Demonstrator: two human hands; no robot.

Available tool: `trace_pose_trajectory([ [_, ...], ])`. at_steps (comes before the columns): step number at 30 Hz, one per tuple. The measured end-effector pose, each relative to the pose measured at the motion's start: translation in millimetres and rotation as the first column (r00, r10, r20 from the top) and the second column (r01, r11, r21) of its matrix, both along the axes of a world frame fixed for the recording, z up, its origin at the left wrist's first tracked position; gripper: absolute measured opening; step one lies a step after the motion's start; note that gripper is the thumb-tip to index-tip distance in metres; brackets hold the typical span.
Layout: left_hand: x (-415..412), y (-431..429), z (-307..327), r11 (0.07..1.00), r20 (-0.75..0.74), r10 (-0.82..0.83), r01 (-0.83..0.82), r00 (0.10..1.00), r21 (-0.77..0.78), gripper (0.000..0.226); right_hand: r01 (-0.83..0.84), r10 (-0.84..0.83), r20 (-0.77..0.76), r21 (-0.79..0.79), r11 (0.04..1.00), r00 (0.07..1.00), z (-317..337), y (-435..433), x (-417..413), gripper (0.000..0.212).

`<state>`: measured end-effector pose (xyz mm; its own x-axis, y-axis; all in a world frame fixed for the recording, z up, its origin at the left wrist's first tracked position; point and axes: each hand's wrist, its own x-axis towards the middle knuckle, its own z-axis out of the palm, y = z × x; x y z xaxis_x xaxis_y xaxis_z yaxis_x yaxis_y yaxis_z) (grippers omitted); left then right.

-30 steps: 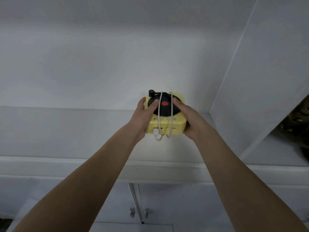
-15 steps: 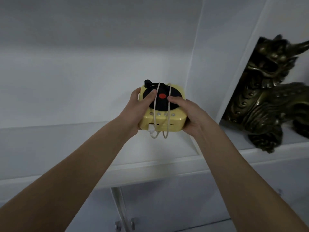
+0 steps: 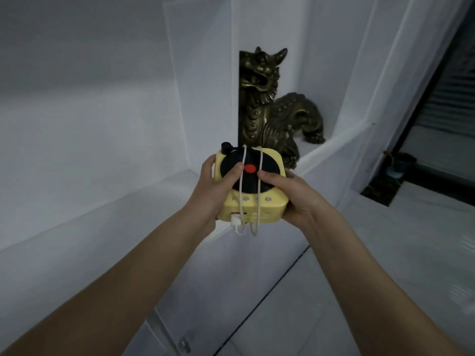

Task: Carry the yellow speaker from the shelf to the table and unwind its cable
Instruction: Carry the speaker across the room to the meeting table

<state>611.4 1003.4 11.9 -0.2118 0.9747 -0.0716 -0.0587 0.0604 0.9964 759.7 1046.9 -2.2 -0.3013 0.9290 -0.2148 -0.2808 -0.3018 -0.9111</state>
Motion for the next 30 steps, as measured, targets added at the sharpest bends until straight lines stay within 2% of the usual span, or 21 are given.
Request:
trace_pose_trajectory([
  [5,76,6,-25,0.978,-0.019,-0.209,0.209,0.978,-0.022,0.046,0.255,-0.253,0.042,-0.042,0.966,0.966,-18,-32,79,0.056],
  [7,110,10,-30,0.953,-0.012,-0.301,0.301,0.953,-0.046,0.041,0.338,-0.335,0.057,-0.054,0.94,0.94,-23,-42,112,0.049],
  [12,203,29,-42,0.874,-0.039,-0.483,0.479,0.875,-0.083,0.056,0.512,-0.508,0.068,-0.073,0.856,0.859,-31,-53,202,0.05],
  [19,335,72,-62,0.757,-0.051,-0.647,0.634,0.761,-0.158,0.062,0.682,-0.678,0.082,-0.12,0.721,0.731,-55,-38,324,0.054],
  [23,406,96,-65,0.694,-0.033,-0.712,0.697,0.701,-0.177,0.059,0.743,-0.739,0.083,-0.121,0.658,0.669,-56,-27,388,0.044],
  [27,465,120,-66,0.647,-0.009,-0.753,0.739,0.658,-0.189,0.06,0.787,-0.781,0.1,-0.118,0.606,0.617,-56,-11,441,0.057],
  [30,501,137,-65,0.615,-0.018,-0.781,0.763,0.624,-0.199,0.062,0.812,-0.808,0.1,-0.131,0.568,0.581,-57,1,473,0.057],
])
